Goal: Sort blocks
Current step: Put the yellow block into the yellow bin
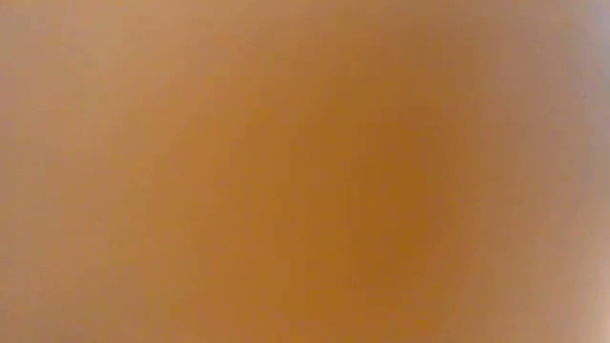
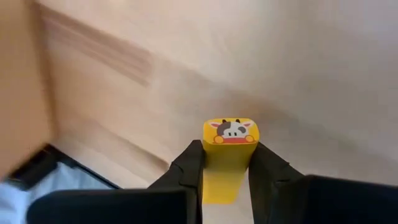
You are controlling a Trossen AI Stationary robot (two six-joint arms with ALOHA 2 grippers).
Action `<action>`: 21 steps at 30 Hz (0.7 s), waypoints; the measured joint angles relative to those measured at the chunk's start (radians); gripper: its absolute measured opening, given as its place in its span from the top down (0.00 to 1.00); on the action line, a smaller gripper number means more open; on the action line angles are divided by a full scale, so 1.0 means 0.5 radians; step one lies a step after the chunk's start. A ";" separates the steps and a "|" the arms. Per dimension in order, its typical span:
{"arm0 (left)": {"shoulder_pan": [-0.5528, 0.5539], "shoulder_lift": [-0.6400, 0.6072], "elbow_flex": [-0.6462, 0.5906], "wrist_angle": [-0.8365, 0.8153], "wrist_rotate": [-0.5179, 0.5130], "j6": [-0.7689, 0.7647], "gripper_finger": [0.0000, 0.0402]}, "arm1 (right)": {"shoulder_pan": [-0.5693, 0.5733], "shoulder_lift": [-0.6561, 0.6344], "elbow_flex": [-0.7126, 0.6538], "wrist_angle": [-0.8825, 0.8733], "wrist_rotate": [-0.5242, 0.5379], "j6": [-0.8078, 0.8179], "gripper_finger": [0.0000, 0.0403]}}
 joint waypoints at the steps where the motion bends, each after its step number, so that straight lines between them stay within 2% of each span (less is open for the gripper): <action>1: -0.024 0.001 0.000 -0.013 -0.002 -0.015 0.44 | -0.026 -0.017 0.000 -0.002 0.046 -0.074 0.88; 9: -0.221 0.131 -0.002 -0.063 -0.074 -0.017 0.44 | -0.213 -0.216 0.000 -0.014 0.304 -0.582 0.88; 13: -0.267 0.246 -0.002 -0.035 -0.163 -0.011 0.44 | -0.262 -0.385 0.000 -0.004 0.550 -0.848 0.88; 17: -0.325 0.391 -0.002 0.129 -0.248 -0.123 0.44 | -0.331 -0.520 0.001 0.076 0.933 -1.223 0.88; 19: -0.367 0.475 -0.002 0.243 -0.264 -0.181 0.44 | -0.387 -0.547 0.001 0.201 1.037 -1.452 0.88; 21: -0.398 0.546 -0.002 0.338 -0.273 -0.220 0.44 | -0.457 -0.550 0.002 0.334 1.051 -1.685 0.88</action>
